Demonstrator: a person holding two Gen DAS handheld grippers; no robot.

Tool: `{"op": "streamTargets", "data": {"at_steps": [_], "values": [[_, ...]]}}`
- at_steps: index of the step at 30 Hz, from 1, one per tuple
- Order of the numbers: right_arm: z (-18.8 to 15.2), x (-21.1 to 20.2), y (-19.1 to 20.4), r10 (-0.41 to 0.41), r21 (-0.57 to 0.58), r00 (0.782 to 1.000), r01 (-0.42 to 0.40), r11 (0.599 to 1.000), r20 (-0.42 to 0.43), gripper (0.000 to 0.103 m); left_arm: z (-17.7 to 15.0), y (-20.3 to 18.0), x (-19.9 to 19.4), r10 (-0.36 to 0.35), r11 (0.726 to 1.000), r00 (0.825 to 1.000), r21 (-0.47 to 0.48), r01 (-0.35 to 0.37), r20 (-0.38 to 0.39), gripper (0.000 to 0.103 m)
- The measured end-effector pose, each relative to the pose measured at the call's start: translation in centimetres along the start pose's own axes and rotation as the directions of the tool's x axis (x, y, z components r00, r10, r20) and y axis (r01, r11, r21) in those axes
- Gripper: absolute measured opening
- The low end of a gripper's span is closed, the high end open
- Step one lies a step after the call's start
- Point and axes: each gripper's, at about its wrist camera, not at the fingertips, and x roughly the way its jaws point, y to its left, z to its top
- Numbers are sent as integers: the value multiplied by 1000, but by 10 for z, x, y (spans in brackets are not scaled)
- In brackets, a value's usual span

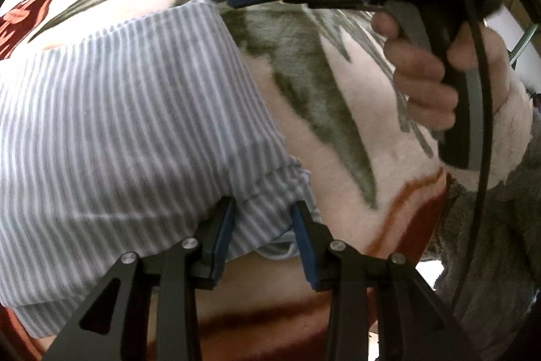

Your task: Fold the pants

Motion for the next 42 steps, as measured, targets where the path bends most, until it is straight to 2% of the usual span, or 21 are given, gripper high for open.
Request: {"op": "streamTargets", "data": {"at_steps": [4, 7, 10, 12, 13, 14, 17, 22, 23, 25, 26, 28, 30, 32, 34, 36, 37, 38, 40, 41, 42], "values": [[3, 24, 8, -40, -137, 998, 32, 990, -56, 22, -2, 4, 0, 5, 1000, 1000, -9, -5, -8, 37], [0, 26, 22, -43, -248, 997, 27, 968, -59, 26, 1, -3, -3, 37, 999, 999, 35, -36, -15, 37], [0, 23, 32, -25, -302, 997, 2, 953, -73, 29, 3, -3, -5, 35, 999, 999, 28, -34, -26, 37], [0, 26, 33, -65, -305, 996, 42, 951, -65, 24, 5, 1, -8, 13, 1000, 999, 7, -12, -34, 37], [-1, 34, 34, -148, -300, 987, 121, 946, -70, 9, 6, 5, -8, -4, 1000, 999, -11, 4, -37, 37], [-3, 37, 35, -179, -284, 981, 154, 946, -67, 8, 7, 11, -8, -22, 999, 999, -32, 21, -42, 37], [5, 31, 33, -180, -154, 983, 174, 973, -22, 7, 10, 17, -8, -47, 997, 998, -60, 44, -51, 37], [20, 32, 9, -151, 8, 988, 152, 988, -26, 5, 11, 12, -5, -9, 1000, 998, -14, 9, -64, 37], [19, 34, 6, -197, 23, 980, 197, 980, -12, 1, 11, 12, -5, -3, 1000, 998, -12, 3, -68, 37], [22, 40, -11, -293, 87, 956, 291, 953, 7, 1, 10, 11, -2, 4, 1000, 996, -15, -5, -85, 37], [22, 45, -25, -262, 166, 965, 261, 951, -16, 1, 10, 10, -2, 9, 1000, 997, -10, -10, -82, 37], [19, 41, -46, -160, 334, 987, 148, 931, 10, 1, 13, 10, -4, 4, 1000, 996, -9, -5, -84, 37], [18, 35, -50, -98, 387, 995, 79, 919, 28, 4, 17, 17, -11, -45, 997, 995, -70, 39, -85, 37], [15, 29, -45, -42, 353, 999, 40, 935, -2, 32, 23, 30, -26, -114, 983, 992, -148, 104, -59, 37], [4, 17, -36, -32, 301, 999, 35, 953, -17, 43, 27, 51, -63, -152, 965, 987, -208, 161, 60, 39], [-10, 7, -31, -22, 289, 999, 30, 957, -30, 56, 27, 74, -103, -117, 960, 974, -229, 161, 193, 56], [-21, 6, -31, 25, 308, 998, -8, 951, -50, 63, 26, 88, -121, -81, 959, 965, -243, 144, 250, 72], [-30, 6, -31, 74, 336, 995, -50, 941, -60, 65, 23, 104, -136, -33, 959, 956, -260, 113, 291, 79], [-51, 9, -31, 181, 396, 981, -137, 908, -75, 65, 22, 129, -144, 42, 947, 955, -316, 55, 293, 85], [-56, 13, -32, 219, 419, 972, -165, 893, -84, 65, 22, 140, -143, 53, 938, 961, -345, 46, 272, 85], [-62, 17, -33, 243, 440, 965, -179, 880, -94, 65, 19, 159, -133, 53, 914, 972, -404, 44, 227, 85]]}}
